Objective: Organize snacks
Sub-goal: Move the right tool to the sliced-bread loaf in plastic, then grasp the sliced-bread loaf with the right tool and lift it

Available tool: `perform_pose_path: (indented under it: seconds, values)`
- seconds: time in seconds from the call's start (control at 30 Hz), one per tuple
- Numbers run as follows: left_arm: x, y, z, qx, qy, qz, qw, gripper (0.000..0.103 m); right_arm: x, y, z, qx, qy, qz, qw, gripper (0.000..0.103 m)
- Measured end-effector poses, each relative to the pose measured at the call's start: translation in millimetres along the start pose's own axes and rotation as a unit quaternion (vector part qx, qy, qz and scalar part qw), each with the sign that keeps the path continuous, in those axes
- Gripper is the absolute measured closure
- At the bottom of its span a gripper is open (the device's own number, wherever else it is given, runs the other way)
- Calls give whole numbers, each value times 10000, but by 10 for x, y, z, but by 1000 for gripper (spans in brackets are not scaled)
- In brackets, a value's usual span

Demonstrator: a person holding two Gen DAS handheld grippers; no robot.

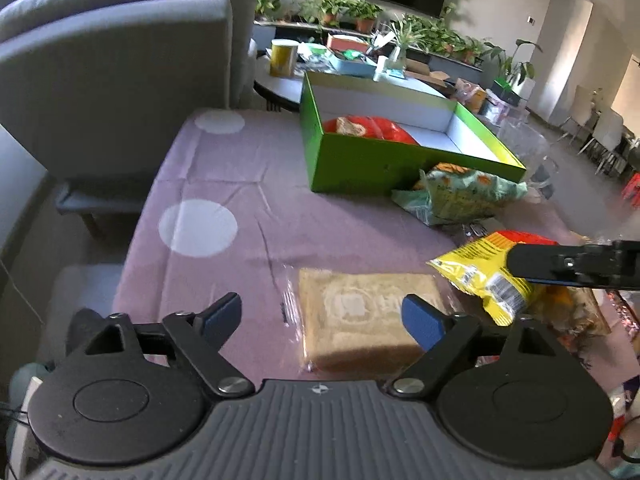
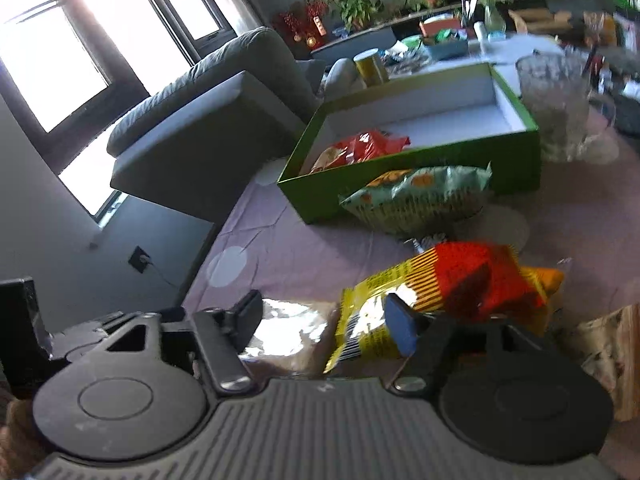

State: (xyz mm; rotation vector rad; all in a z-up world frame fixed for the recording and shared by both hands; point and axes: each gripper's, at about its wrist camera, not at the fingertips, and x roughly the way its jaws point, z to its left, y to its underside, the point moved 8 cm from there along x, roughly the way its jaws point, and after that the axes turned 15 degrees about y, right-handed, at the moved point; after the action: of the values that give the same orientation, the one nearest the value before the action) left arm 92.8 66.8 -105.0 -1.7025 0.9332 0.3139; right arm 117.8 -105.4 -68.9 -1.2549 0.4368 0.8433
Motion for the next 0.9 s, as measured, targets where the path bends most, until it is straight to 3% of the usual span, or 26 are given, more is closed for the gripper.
perform_pose_path:
  seconds: [0.37, 0.6, 0.9]
  values:
    - [130, 111, 14, -35, 114, 304, 9995, 24, 83, 157, 151, 115, -398, 731, 9965, 47]
    - [149, 150, 68, -134, 159, 348, 9992, 24, 275, 290, 21, 98, 374, 1073, 9935, 47]
    - [187, 158, 50, -103, 194, 411, 9989, 24, 322, 284, 42, 395, 180, 1200, 9918, 47]
